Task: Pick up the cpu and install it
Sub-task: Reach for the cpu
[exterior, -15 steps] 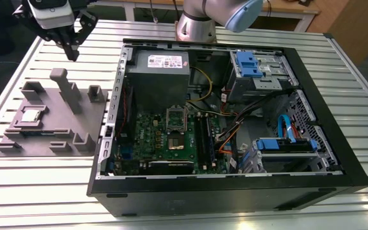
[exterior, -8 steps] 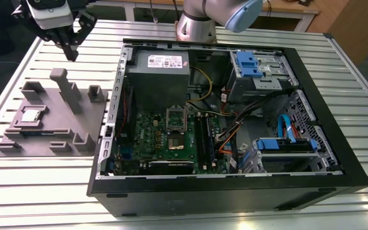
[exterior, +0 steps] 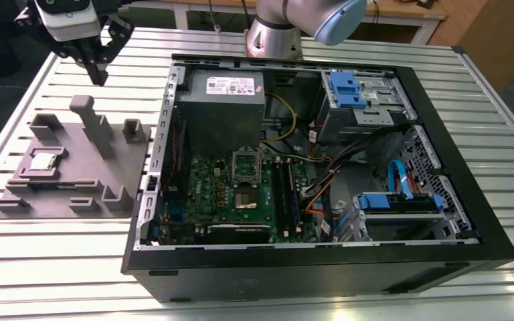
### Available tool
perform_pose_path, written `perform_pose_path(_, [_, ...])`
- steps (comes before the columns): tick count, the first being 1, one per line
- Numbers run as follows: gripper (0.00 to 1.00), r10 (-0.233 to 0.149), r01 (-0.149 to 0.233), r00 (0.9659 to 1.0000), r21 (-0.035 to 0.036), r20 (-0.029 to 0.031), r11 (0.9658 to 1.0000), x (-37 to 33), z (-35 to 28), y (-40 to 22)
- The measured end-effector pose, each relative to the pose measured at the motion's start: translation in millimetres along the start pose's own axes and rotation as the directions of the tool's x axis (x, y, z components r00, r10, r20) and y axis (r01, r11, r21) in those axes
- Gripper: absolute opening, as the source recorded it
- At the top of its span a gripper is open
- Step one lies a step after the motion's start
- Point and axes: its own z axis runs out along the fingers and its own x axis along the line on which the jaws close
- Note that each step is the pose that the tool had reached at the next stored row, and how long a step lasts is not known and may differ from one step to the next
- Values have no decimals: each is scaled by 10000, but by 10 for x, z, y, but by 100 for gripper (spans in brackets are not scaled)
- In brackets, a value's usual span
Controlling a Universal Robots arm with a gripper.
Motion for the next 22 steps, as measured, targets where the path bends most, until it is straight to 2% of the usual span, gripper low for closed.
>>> perform_pose_path(22, [10,1,-1,10000,2,-26,10000,63,14,-5])
